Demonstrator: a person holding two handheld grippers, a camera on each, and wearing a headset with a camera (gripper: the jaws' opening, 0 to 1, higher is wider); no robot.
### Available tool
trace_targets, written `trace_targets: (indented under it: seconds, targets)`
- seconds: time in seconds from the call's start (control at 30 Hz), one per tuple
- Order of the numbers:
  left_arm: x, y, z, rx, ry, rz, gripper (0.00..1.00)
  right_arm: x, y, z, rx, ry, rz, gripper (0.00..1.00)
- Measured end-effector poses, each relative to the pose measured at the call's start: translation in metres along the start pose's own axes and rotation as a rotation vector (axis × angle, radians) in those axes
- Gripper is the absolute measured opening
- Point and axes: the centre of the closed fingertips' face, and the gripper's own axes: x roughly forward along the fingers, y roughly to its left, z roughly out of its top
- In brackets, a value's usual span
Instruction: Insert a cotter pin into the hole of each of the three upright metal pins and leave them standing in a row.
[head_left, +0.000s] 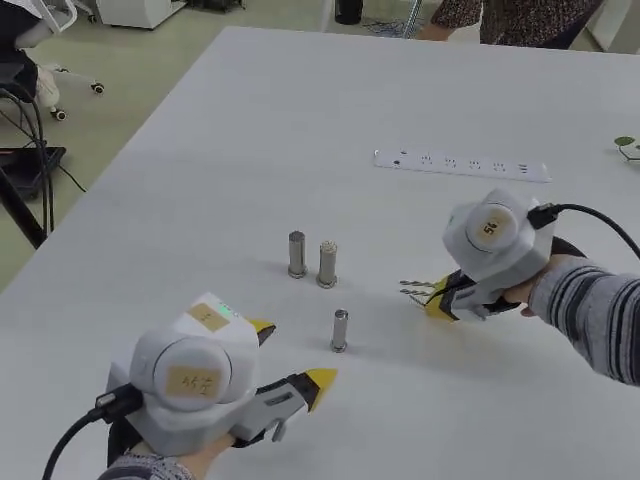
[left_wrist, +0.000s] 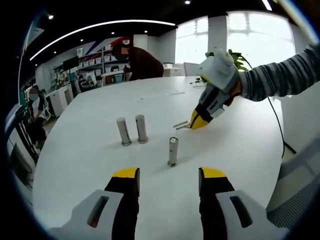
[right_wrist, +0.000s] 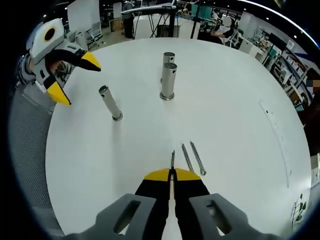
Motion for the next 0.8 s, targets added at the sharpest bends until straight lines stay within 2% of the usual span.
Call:
trace_targets:
  seconds: [0.27, 0.5, 0.8]
  targets:
    - [-0.003, -0.002, 0.007, 0.012, -0.017, -0.011, 0.41, -0.019, 0.005, 0.011, -0.05, -0.052, -0.035, 0.0]
    - [-0.004, -0.006, 0.014, 0.012, -0.032, -0.037, 0.39, -0.038, 0.017, 0.023, -0.089, -0.097, -0.062, 0.0]
    - [-0.003, -0.018, 0.03, -0.015, -0.057, -0.116, 0.36, -0.065, 0.038, 0.042, -0.152, -0.168, -0.097, 0.0]
